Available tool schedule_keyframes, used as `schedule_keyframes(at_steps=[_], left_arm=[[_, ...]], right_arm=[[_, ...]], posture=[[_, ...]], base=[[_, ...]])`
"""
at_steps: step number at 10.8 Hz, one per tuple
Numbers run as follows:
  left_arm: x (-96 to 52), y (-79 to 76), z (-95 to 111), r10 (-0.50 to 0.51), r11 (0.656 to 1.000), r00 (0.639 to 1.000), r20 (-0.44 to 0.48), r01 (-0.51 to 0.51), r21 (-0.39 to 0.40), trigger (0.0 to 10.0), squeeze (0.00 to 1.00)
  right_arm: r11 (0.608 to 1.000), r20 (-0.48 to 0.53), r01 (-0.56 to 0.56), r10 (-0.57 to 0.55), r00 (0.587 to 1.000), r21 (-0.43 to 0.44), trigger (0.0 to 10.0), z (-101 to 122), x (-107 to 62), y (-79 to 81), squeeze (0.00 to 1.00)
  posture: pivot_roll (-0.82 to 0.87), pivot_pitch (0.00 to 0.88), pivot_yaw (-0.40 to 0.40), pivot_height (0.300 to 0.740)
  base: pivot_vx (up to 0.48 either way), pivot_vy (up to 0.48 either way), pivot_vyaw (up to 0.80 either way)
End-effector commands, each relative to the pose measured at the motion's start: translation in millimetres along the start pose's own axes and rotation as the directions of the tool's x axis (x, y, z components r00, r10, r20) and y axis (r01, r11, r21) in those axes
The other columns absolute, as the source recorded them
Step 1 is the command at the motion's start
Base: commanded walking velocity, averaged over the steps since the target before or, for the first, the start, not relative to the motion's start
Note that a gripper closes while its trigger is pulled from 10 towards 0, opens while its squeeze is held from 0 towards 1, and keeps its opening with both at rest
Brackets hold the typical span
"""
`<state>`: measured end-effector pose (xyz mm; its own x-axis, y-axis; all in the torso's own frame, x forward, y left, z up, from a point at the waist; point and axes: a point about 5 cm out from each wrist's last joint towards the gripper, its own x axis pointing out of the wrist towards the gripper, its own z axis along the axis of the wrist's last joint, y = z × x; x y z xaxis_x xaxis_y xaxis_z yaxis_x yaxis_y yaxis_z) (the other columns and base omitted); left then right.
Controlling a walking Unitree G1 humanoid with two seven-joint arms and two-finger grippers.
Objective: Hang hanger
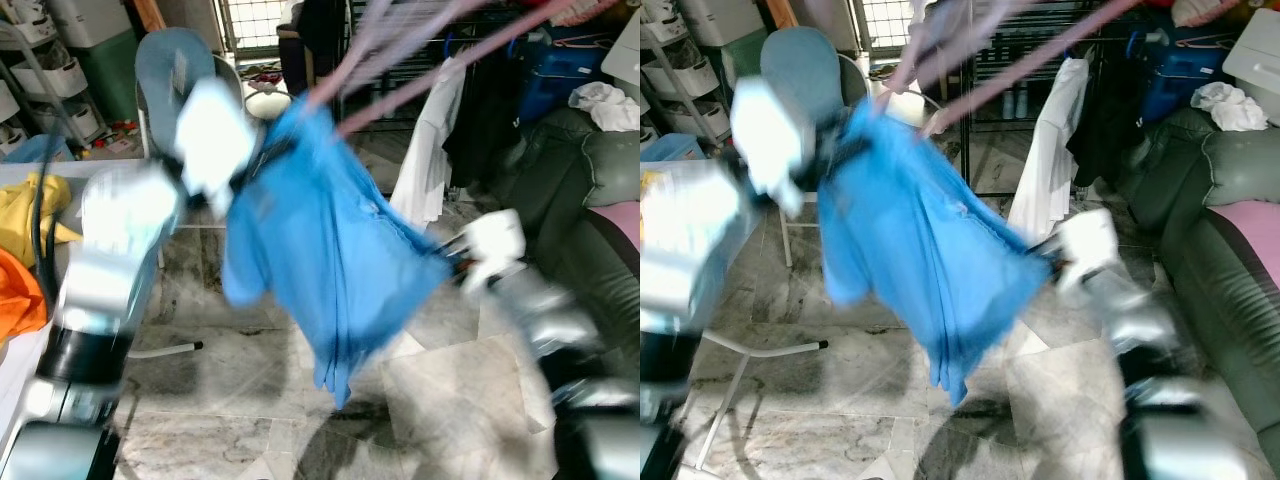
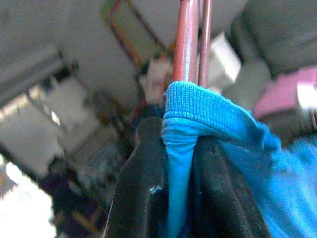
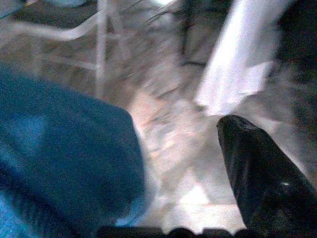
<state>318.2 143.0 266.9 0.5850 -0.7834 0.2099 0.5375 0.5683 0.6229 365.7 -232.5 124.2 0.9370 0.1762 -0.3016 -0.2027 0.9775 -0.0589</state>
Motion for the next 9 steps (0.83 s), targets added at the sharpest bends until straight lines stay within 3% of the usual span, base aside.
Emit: schedule_keyframes(at_steps=[1, 3, 5, 7, 9], left_arm=[[-12.5, 10.5, -9, 0.062, 0.998, 0.998, -0.031, -0.062, 0.025, 0.0, 0.00], [-34.8, 3.9, -41, 0.109, 0.993, 0.986, -0.130, -0.114, -0.033, 0.0, 0.00], [-41.4, -5.3, -49, 0.099, 0.993, 0.985, -0.144, -0.107, -0.046, 0.0, 0.00], [-50.9, -13.1, -55, 0.106, 0.986, 0.983, -0.148, -0.123, -0.116, 0.0, 0.00], [-55.5, -33.7, -51, 0.000, 0.983, 0.992, -0.125, -0.023, -0.183, 0.0, 0.00]], right_arm=[[0.999, 0.029, 0.047, -0.047, 0.998, 0.003, 0.0, 13, 0.8, -7.7, 0.00], [0.982, 0.124, 0.180, -0.186, 0.975, 0.054, 0.0, 51, -4.2, -34.7, 0.00], [0.979, 0.158, 0.197, -0.204, 0.966, 0.060, 0.0, 66, -3.8, -37.5, 0.00], [0.972, 0.172, 0.224, -0.234, 0.957, 0.075, 0.0, 72, -2.7, -38.3, 0.00], [0.972, 0.150, 0.224, -0.233, 0.961, 0.076, 0.0, 71, 1.9, -33.1, 0.00]], posture=[[0.02, 0.029, 0.031, 0.740], [0.00, 0.030, 0.025, 0.740], [0.00, 0.030, 0.017, 0.740], [0.00, 0.030, 0.014, 0.740], [0.00, 0.029, 0.015, 0.740]], base=[[0.000, 0.000, 0.00], [0.000, 0.000, 0.00], [0.000, 0.000, 0.00], [0.000, 0.000, 0.00], [0.000, 0.000, 0.00]])
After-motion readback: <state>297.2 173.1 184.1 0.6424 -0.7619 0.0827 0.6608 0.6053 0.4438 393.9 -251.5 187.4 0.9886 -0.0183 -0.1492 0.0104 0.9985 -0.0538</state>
